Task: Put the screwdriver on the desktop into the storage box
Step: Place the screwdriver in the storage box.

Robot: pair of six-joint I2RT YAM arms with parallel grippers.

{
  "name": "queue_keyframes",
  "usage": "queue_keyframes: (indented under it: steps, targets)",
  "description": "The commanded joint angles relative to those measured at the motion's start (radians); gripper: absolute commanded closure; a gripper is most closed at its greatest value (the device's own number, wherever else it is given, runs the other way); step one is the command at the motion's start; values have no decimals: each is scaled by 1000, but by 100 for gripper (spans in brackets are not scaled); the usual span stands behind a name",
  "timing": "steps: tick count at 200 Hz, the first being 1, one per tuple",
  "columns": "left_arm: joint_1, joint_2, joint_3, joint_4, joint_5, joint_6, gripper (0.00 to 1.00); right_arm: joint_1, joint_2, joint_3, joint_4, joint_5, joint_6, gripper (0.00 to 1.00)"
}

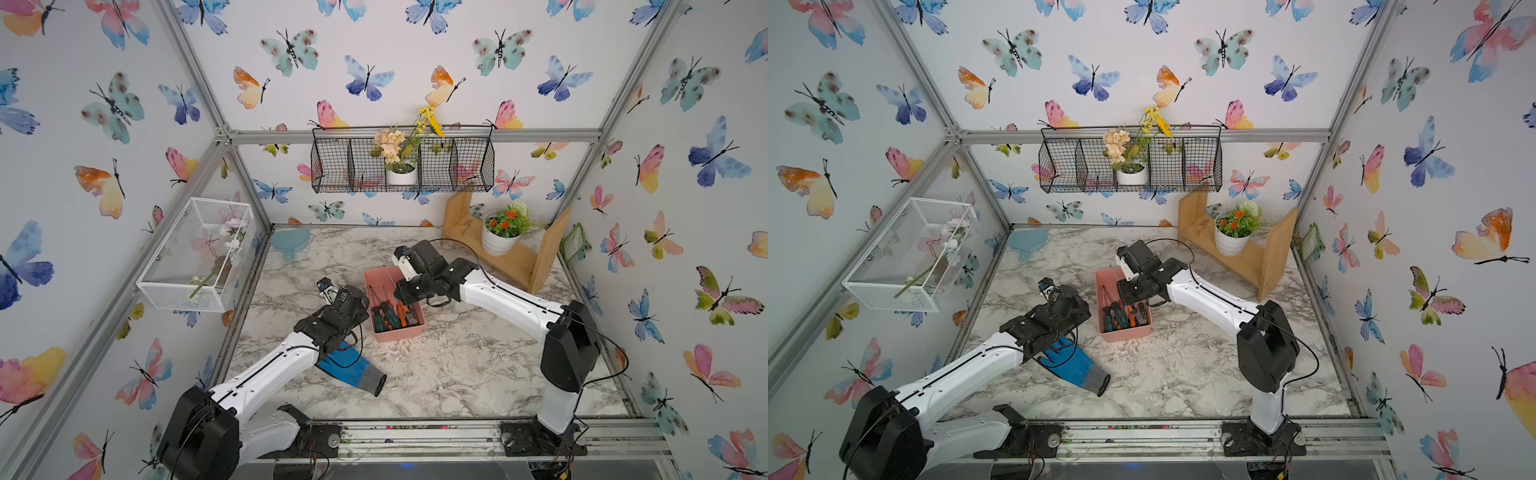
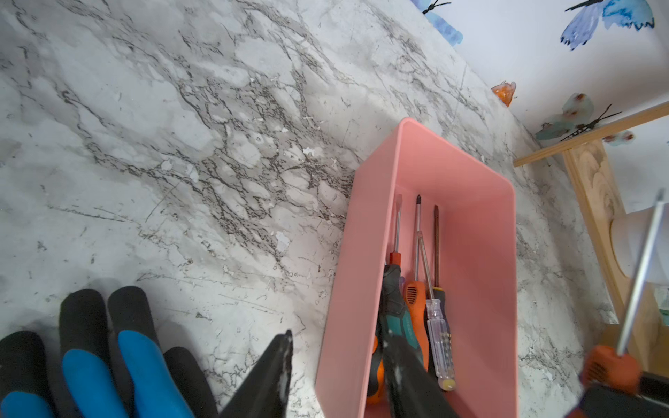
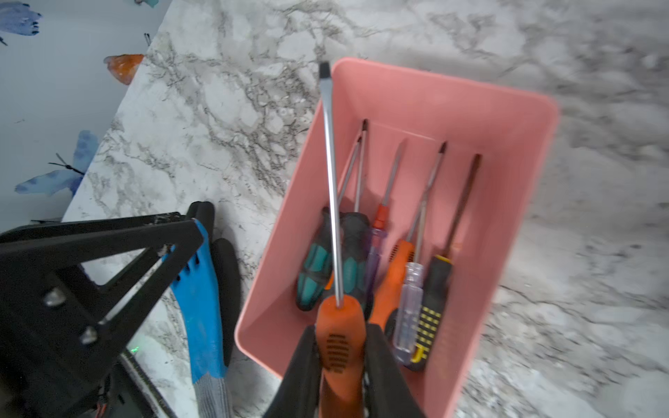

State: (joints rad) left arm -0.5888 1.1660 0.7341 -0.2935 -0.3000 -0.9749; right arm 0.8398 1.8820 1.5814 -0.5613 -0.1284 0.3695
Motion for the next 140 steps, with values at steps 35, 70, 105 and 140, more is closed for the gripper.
queue_keyframes:
  steps: [35, 70, 105, 140]
  targets:
    - [24, -21, -12, -65, -52, -30, 47, -5, 129, -16, -12, 45, 126, 86]
    - [35, -18, -18, -62, -51, -30, 47, -5, 172, -13, -14, 48, 125, 72]
    - [64, -21, -25, -59, -41, -20, 46, -5, 131, -25, 24, 27, 111, 49]
    - [115, -39, -27, -51, -40, 6, 38, -6, -84, -158, 176, 128, 67, 39]
